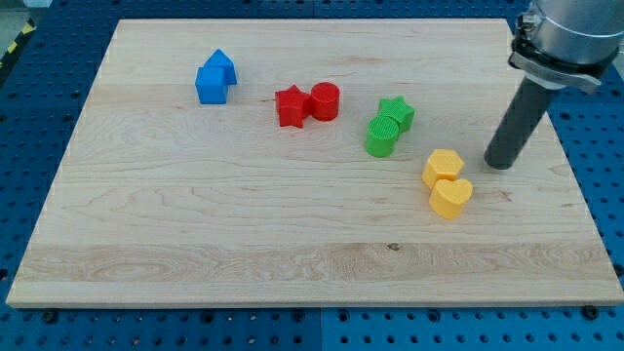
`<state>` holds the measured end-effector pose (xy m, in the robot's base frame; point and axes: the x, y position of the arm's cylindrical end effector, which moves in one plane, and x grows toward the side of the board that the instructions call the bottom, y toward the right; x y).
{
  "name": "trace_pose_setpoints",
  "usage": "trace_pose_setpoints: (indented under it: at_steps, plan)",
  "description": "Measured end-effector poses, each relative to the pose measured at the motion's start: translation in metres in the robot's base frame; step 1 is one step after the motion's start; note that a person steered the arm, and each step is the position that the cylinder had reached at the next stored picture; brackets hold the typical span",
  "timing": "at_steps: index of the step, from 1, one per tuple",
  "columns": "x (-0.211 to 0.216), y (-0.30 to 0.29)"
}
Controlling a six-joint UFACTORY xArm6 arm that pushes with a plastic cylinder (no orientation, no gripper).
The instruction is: Slide the yellow hexagon to the top left of the yellow heart
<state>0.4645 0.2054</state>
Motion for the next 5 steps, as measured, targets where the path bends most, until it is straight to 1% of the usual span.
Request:
trace_pose_setpoints:
  at_steps: [1,2,5]
  plan:
    - [0.012,-0.02]
    - [0.017,-0.027]
    - [0.018,-0.05]
